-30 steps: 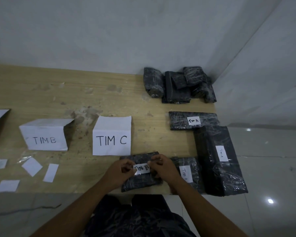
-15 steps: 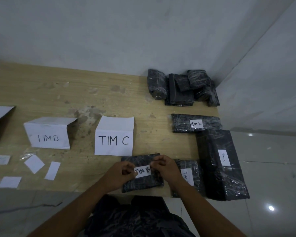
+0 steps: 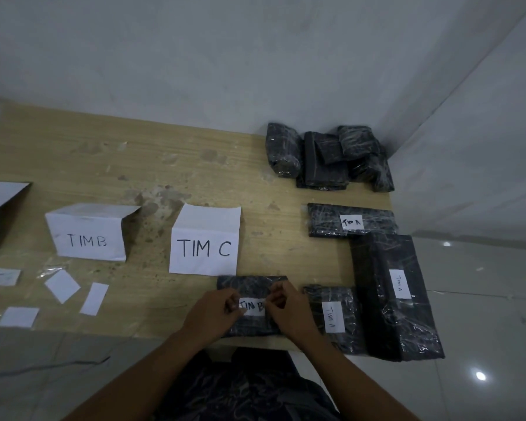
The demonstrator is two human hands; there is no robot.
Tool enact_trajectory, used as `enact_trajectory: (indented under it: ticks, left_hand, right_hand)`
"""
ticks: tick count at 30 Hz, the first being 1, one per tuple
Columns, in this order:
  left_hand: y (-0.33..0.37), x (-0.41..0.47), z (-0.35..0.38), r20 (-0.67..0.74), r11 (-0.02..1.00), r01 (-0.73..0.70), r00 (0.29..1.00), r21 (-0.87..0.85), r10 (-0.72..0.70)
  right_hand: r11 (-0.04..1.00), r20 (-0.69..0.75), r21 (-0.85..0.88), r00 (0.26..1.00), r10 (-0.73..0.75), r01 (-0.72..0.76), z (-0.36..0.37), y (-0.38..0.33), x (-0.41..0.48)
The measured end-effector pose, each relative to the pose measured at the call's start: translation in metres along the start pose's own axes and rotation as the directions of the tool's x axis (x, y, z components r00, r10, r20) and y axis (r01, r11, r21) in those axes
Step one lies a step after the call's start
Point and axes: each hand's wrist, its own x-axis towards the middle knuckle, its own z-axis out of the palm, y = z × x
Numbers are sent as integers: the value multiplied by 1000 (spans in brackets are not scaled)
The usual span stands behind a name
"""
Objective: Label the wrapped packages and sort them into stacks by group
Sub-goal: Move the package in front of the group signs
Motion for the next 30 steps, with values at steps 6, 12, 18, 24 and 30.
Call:
enact_trajectory:
  ticks: [6, 12, 18, 24, 30]
  left_hand:
    - [7, -2, 2, -103, 998, 55, 993, 14, -53]
    - [-12, 5, -1, -71, 979, 193, 978, -62, -198]
    - [-16, 1, 3, 93, 948, 233, 972, -216, -218]
    - [-2, 7, -2, 55, 892, 229, 973, -391, -226]
    - [31, 31, -10, 25, 875, 172, 983, -452, -181]
  right_hand:
    - [992, 15, -123, 1000, -28, 29, 2, 0, -1]
    - [923, -86, -380, 992, -93, 53, 2, -3, -6]
    - [918, 0, -391, 997, 71, -66, 3, -4, -7]
    - [988, -92, -128, 993, 77, -89, -2, -4, 5]
    - [999, -313, 41, 949, 41, -30, -38, -8, 22]
